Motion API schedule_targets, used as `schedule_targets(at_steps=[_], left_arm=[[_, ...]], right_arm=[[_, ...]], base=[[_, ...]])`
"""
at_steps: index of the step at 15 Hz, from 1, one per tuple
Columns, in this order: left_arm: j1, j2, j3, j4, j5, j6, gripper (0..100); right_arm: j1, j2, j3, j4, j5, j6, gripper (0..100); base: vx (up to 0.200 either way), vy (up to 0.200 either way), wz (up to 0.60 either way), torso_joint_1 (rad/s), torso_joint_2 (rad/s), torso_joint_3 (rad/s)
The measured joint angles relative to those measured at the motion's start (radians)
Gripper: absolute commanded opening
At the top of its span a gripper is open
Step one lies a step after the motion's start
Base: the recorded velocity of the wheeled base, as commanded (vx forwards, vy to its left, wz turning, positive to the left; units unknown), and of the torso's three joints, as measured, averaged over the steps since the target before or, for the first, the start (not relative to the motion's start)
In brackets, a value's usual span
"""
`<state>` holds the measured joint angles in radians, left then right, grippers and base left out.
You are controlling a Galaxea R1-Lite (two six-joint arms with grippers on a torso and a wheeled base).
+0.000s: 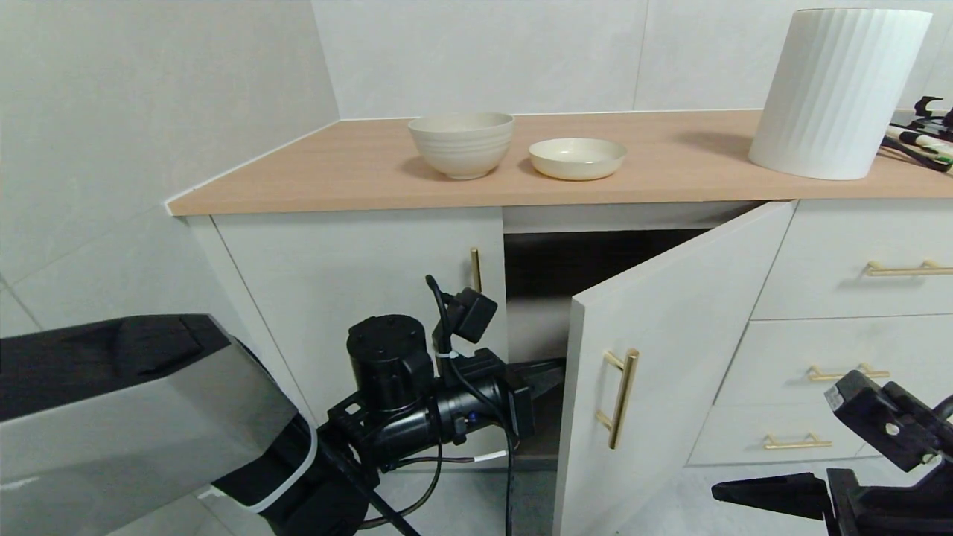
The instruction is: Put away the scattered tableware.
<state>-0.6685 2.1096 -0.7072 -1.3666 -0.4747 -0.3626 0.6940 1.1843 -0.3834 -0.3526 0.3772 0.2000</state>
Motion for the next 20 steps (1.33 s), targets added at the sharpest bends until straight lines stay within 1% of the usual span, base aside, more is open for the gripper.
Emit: schedule_targets(at_steps=[3, 5, 8, 13, 16, 17, 18, 19, 20], left_arm=[[0.0, 0.008, -0.081, 0.106, 0.002, 0.0, 0], [-0.003, 0.007, -0.122, 0.149, 0.002, 0.0, 0], [-0.02, 0.001, -0.146, 0.169, 0.003, -0.001, 0], [-0.031, -0.001, -0.18, 0.188, 0.0, 0.0, 0], [-0.027, 0.0, -0.205, 0.213, 0.007, 0.001, 0], [-0.034, 0.002, -0.213, 0.228, 0.011, 0.001, 0], [-0.042, 0.004, -0.224, 0.261, 0.04, 0.002, 0], [-0.052, 0.005, -0.236, 0.297, 0.08, 0.003, 0], [-0.065, 0.005, -0.249, 0.326, 0.136, 0.005, 0]], right_arm=[[0.006, -0.001, 0.002, 0.0, -0.001, 0.0, 100], [0.01, -0.002, 0.003, 0.0, -0.001, 0.0, 100], [0.011, -0.005, 0.003, 0.0, -0.002, 0.0, 100], [0.012, -0.011, 0.004, 0.0, -0.001, 0.0, 100], [0.018, -0.016, 0.005, 0.001, -0.001, 0.0, 100], [0.019, -0.017, 0.005, 0.001, -0.002, -0.001, 100], [0.021, -0.017, 0.004, 0.0, -0.002, 0.0, 100], [0.027, -0.018, 0.004, 0.0, -0.002, 0.0, 100], [0.033, -0.018, 0.004, 0.0, -0.001, -0.001, 100]], base=[[0.0, 0.0, 0.0, 0.0, 0.0, 0.0], [0.0, 0.0, 0.0, 0.0, 0.0, 0.0], [-0.2, 0.0, 0.0, 0.009, 0.01, 0.012], [0.0, 0.0, 0.0, 0.0, 0.0, 0.0], [0.0, 0.0, 0.0, 0.0, 0.0, 0.0], [0.0, 0.0, 0.0, 0.0, 0.0, 0.0], [0.0, 0.0, 0.0, 0.0, 0.0, 0.0], [0.0, 0.0, 0.0, 0.0, 0.0, 0.0], [0.0, 0.0, 0.0, 0.0, 0.0, 0.0]])
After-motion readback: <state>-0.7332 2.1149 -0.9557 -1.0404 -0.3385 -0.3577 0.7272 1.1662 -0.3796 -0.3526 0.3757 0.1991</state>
